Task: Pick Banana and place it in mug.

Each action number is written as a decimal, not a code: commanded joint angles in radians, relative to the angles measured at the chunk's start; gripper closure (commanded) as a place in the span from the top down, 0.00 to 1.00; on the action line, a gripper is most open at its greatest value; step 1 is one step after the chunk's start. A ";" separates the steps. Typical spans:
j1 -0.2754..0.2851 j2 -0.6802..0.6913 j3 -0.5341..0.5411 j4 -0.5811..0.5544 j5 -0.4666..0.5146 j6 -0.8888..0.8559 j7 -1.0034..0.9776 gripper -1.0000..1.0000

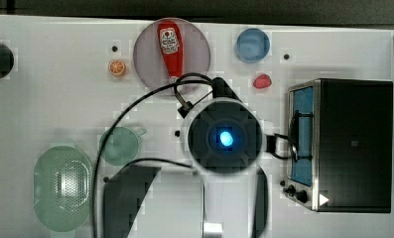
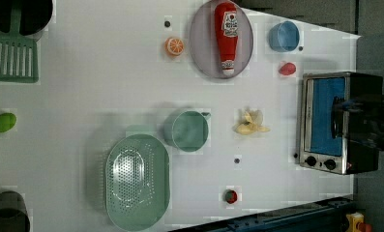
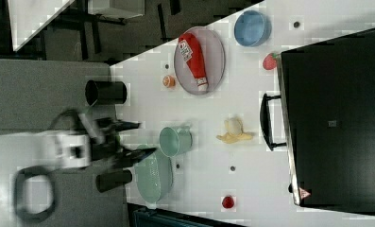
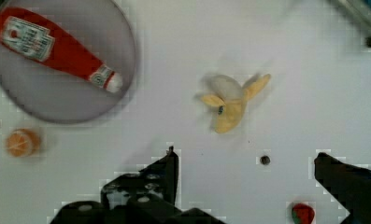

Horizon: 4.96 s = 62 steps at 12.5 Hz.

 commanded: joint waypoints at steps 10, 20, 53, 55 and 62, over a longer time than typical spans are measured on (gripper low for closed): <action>-0.015 0.429 -0.022 -0.274 -0.010 0.658 -0.478 1.00; -0.015 0.555 -0.024 -0.281 -0.010 0.818 -0.475 0.40; 0.024 0.250 0.499 -0.108 -0.009 0.318 0.024 0.29; 0.024 0.302 0.497 -0.119 -0.012 0.365 0.039 0.29; 0.023 0.376 0.483 -0.136 -0.050 0.448 0.157 0.86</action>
